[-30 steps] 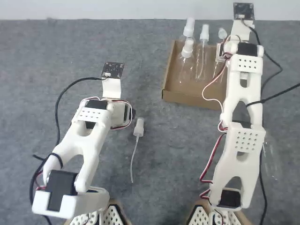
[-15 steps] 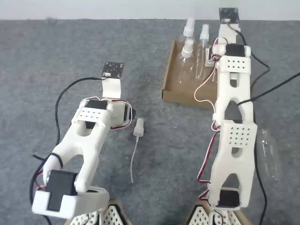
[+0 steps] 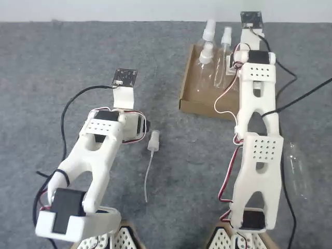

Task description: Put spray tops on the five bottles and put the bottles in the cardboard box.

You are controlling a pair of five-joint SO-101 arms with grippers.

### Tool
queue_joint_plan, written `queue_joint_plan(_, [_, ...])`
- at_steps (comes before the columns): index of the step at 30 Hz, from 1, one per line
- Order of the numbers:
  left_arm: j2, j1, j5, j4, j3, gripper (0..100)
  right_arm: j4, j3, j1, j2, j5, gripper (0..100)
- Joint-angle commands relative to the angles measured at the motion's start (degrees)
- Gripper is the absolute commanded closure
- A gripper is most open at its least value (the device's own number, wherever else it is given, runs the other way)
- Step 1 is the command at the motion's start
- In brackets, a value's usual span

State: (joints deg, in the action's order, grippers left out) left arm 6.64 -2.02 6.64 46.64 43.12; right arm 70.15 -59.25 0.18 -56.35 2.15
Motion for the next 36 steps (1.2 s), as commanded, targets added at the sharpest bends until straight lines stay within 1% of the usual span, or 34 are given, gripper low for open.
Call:
queue_joint_plan(1, [3.25,0.26,0.53,-1.32,-0.48,78,-0.84,-2.64,1.89,0.31,-0.44,80.7])
queue_joint_plan(11, [3.25,0.26,0.53,-1.23,-0.40,78,-0.48,-2.37,2.51,-1.27,-0.44,81.2])
queue_joint_plan(17, [3.25,0.26,0.53,-1.23,-0.40,78,-0.48,-2.73,4.62,-2.33,-0.53,81.5])
queue_joint_plan(23, [3.16,0.26,0.53,-1.32,-0.40,78,-0.92,-2.73,5.49,-2.33,-0.53,96.0])
queue_joint_plan(29, [3.16,0.26,0.53,-1.49,0.22,78,0.04,-4.92,5.41,-1.10,-0.53,96.7])
queue_joint_plan(36, [3.16,0.26,0.53,-1.49,0.22,78,7.08,-15.38,5.14,-0.40,-0.53,96.7])
